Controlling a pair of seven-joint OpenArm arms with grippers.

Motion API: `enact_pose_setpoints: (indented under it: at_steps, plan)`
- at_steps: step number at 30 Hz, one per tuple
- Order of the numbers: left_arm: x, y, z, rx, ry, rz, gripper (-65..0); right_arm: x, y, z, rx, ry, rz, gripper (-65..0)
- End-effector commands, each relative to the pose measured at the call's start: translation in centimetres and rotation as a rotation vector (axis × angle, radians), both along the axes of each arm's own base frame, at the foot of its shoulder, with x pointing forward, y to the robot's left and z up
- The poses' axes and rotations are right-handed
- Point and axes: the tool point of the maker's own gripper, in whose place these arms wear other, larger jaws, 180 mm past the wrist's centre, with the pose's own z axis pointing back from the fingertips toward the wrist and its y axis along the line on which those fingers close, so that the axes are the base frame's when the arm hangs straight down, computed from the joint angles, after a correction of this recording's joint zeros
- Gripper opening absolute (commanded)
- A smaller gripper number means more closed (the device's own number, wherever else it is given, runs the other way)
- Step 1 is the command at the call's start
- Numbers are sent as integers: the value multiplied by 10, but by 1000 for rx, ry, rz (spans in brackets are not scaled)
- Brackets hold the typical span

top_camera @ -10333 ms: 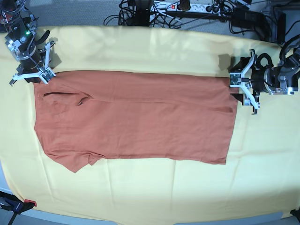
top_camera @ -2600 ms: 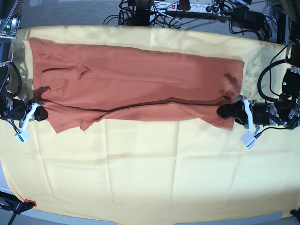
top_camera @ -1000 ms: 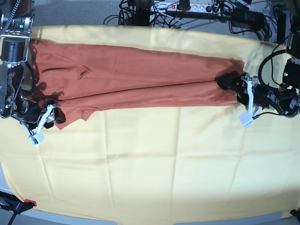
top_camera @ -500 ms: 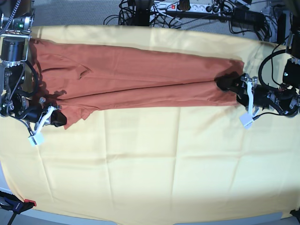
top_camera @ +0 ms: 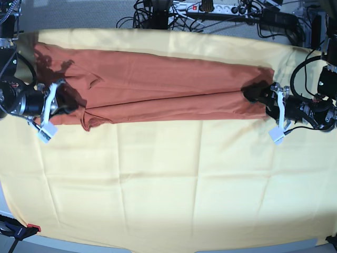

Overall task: Fold the T-shirt properly
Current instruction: 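Grasp the hem corners and fold them over onto the collar edge, then open both grippers and lift them off the folded shirt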

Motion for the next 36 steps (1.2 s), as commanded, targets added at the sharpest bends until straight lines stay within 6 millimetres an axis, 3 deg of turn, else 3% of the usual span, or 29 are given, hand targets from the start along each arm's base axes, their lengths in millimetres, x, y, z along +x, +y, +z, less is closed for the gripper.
enact_pose_setpoints:
  at_steps: [1,8,17,20,23,25,30,34,36]
  plan:
    - [10,4,15,-9,-42,5,-325,0,-7,10,-28,-22,18,-650]
    - [9,11,16,6,-42,10,-325,-29,-38,-5,-174,90,47,-650]
    - [9,24,19,38,-43,20,-325,-20,-64,-11,-314,49,9,-650]
    - [8,33,21,60,-43,27,-325,-20,-64,-11,-313,44,8,-650]
    - [7,40,23,79,-43,32,-325,-20,-65,-11,-318,45,8,-415]
    - [8,45,25,89,-48,39,-325,-19,-65,-9,-319,41,9,-318]
    - [22,62,46,98,-113,91,-325,-13,-47,21,-210,-13,54,-322]
    - [45,81,81,77,-231,177,-325,-6,-29,59,-81,-104,65,-323]
    - [55,92,101,64,-297,225,-325,-1,-30,70,-52,-143,40,-371]
